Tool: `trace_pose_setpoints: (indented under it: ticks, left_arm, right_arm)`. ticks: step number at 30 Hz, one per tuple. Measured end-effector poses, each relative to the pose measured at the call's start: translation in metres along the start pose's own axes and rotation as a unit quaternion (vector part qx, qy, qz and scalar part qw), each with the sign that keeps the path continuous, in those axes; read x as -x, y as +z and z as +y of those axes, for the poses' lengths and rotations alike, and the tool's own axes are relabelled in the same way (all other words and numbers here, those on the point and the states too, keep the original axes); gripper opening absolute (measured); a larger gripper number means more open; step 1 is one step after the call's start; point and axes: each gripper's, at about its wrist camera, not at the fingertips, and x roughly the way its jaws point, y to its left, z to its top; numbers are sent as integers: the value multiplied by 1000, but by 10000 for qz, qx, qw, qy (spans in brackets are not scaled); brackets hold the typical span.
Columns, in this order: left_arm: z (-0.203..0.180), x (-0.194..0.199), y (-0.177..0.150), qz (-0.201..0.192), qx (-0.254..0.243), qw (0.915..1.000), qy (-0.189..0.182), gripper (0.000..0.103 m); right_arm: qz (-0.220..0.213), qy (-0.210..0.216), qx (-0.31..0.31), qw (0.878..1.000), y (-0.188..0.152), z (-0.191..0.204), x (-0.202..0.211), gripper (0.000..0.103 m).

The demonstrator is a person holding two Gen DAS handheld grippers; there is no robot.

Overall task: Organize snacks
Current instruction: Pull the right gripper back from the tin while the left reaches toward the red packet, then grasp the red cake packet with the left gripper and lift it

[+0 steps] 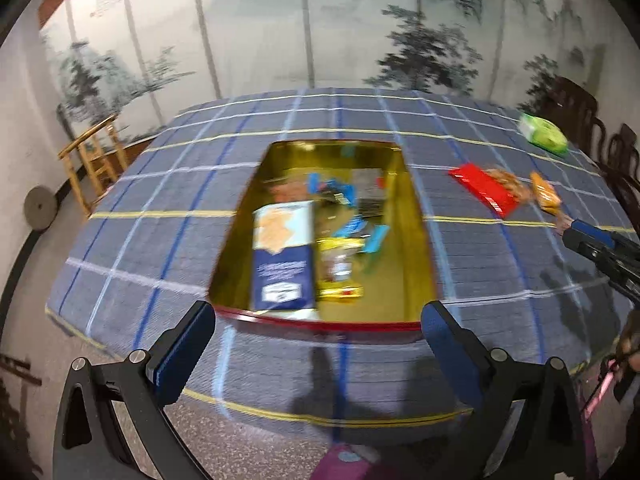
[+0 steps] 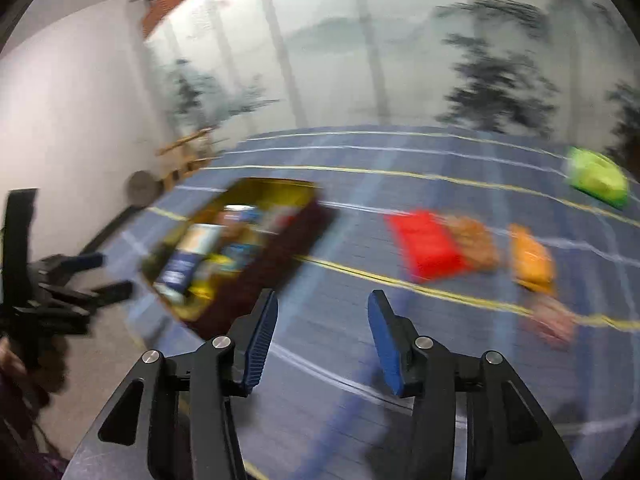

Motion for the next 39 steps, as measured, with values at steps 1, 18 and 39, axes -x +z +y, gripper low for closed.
trace_pose_setpoints:
  ticks: [1, 18, 39]
  left_arm:
    - [-5, 1, 2, 21, -90, 9999, -89, 102]
    - [-142, -124, 121, 1828, 633, 9644, -1804, 88]
    - [-211, -228, 163, 2368, 562, 9683, -559, 70]
  right_arm:
    - [12, -221, -136, 9997, -5, -17, 3, 49]
    - [230, -1664, -941, 9813, -40, -186, 11, 51]
    - [-79, -740, -1351, 9880, -51, -199, 19, 55]
